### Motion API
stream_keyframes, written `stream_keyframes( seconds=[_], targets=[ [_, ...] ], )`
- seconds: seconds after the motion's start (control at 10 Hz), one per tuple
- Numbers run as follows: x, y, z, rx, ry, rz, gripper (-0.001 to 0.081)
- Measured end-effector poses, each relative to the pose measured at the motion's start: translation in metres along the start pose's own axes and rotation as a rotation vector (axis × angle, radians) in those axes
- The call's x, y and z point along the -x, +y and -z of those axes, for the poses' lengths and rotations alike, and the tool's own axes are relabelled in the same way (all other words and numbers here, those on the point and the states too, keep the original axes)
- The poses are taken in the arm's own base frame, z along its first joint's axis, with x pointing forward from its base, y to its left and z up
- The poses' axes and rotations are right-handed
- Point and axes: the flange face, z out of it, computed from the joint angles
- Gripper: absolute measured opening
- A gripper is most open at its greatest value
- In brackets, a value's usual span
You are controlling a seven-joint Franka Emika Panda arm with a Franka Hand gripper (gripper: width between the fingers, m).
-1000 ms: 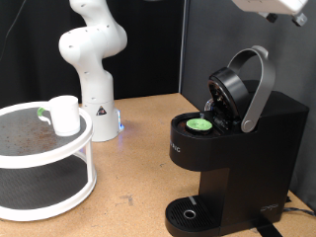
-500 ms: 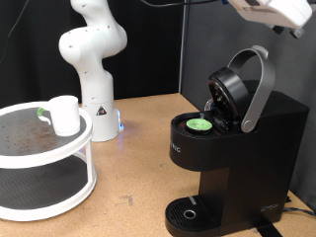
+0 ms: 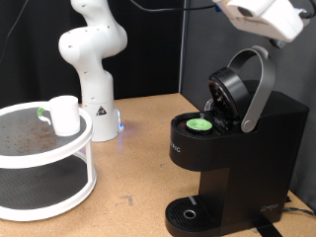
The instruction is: Make a cup of coffee with the keurig machine
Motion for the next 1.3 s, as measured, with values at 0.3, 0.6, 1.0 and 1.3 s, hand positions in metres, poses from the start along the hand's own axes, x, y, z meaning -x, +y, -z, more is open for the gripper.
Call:
stream_keyframes(
  seconds=[0.3,0.6,1.0,1.3],
  targets=[
    [0.009,0.014,0.005,0.007,-0.004,-0.018,0.0004],
    [0.012,0.023,0.019,-0.011,0.007,-0.014,0.0003],
    [0.020,0.036,0.044,-0.023,0.007,-0.036,0.0003],
    [0.025,0.045,0.061,0.016,-0.020,-0.039,0.0003]
  ],
)
